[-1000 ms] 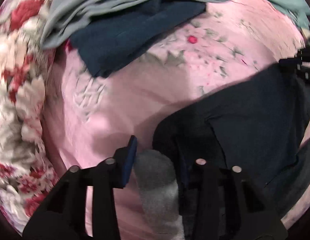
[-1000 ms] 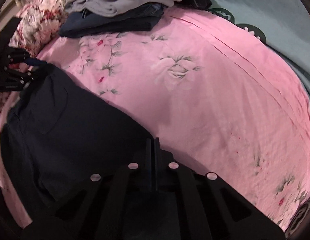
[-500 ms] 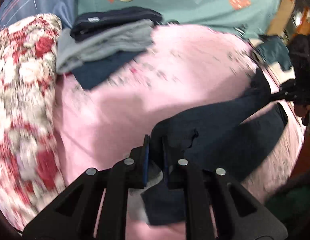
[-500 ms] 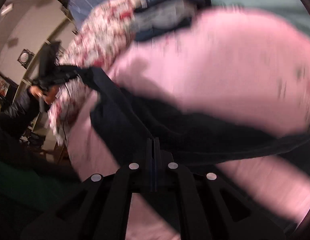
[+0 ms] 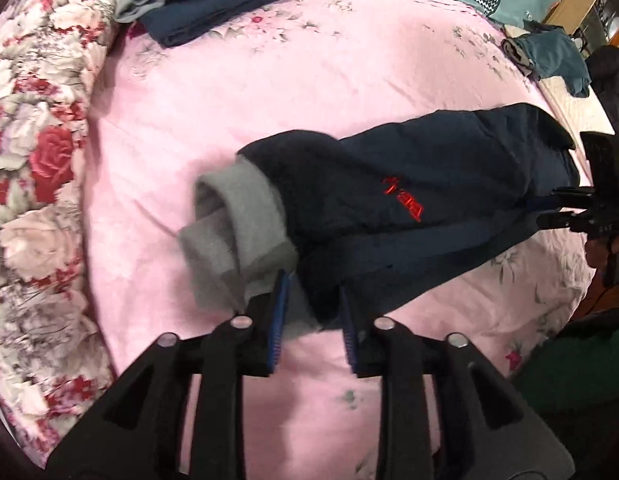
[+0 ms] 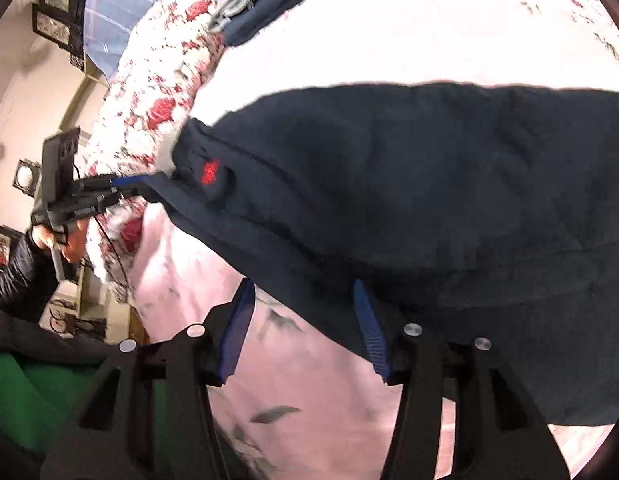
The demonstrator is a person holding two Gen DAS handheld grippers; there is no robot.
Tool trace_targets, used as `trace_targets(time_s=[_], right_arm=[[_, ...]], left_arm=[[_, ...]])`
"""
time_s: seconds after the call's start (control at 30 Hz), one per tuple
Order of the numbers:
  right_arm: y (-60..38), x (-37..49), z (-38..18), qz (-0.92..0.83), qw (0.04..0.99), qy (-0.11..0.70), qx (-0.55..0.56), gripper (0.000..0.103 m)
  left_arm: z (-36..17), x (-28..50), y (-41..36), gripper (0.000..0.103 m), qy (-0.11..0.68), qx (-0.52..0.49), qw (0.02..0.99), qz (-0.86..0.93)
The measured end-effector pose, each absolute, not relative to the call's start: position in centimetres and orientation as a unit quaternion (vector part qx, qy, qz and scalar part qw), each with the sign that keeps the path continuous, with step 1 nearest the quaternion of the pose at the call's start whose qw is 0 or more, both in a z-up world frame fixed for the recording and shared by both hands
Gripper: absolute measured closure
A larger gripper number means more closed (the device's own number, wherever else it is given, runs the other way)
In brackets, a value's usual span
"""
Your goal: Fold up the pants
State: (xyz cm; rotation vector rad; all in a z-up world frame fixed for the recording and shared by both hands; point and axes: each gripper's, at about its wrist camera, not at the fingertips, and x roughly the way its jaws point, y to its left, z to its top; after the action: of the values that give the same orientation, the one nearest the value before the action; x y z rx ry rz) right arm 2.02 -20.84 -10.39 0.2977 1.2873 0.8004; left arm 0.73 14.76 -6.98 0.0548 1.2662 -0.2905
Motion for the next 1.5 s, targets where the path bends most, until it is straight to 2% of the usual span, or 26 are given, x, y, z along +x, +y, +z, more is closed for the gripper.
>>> trace_targets(time_s=[0.1, 0.17, 0.27, 0.47, 0.57, 0.73, 0.83, 0.9, 1.1, 1.17, 1.37, 1.5], right_arm=[[-19.5, 2.5, -10.1, 0.364, 0.721, 0.574, 0.132, 0.051], [-18.3, 2.9, -10.4, 0.36, 0.723, 0.577, 0.124, 0.051], [-16.7, 3.1, -10.5, 0.355, 0.727, 0.58, 0.096, 0.051], [-16.8, 3.1, -9.2, 0.326, 0.756, 0.567, 0.039, 0.049], [-21.4, 3.9, -8.1, 0.242, 0.794, 0.557, 0.029, 0.043], [-36.3, 5.3, -7.3, 0.009, 0.833, 0.546, 0.084, 0.041], [-42.7, 5.7, -7.4, -0.071, 0.836, 0.528, 0.13, 0.041], [-45.1, 6.4, -7.8, -0.088, 0.833, 0.525, 0.153, 0.041], [-45.8, 7.9, -8.2, -0.118, 0.829, 0.534, 0.116, 0.041], [-47.0, 6.9, -7.4, -0.12, 0.829, 0.527, 0.145, 0.039], [-49.3, 3.9, -7.5, -0.079, 0.774, 0.54, 0.321, 0.037], [-48.9, 5.0, -8.3, -0.079, 0.759, 0.538, 0.357, 0.037]], left_arm=[[-5.7, 0.2, 15.0, 0.067, 0.581, 0.029, 0.802, -0.133], [-4.4, 0.3, 14.8, 0.054, 0.567, 0.018, 0.812, -0.135], [-3.3, 0.9, 13.4, 0.048, 0.546, 0.009, 0.826, -0.141], [-7.9, 2.9, 10.5, 0.048, 0.598, 0.03, 0.794, -0.104], [-11.2, 2.7, 10.9, 0.055, 0.635, 0.091, 0.766, -0.051], [-11.2, 1.3, 12.4, 0.055, 0.637, 0.088, 0.763, -0.06], [-10.8, 1.2, 12.9, 0.055, 0.64, 0.082, 0.761, -0.063], [-10.7, 1.1, 12.7, 0.055, 0.641, 0.091, 0.76, -0.065], [-10.2, 1.6, 13.1, 0.055, 0.646, 0.074, 0.757, -0.059], [-10.4, 1.9, 13.4, 0.055, 0.648, 0.071, 0.756, -0.058], [-10.6, 2.4, 13.6, 0.055, 0.645, 0.067, 0.759, -0.062], [-10.6, 2.3, 14.0, 0.055, 0.643, 0.062, 0.76, -0.069]])
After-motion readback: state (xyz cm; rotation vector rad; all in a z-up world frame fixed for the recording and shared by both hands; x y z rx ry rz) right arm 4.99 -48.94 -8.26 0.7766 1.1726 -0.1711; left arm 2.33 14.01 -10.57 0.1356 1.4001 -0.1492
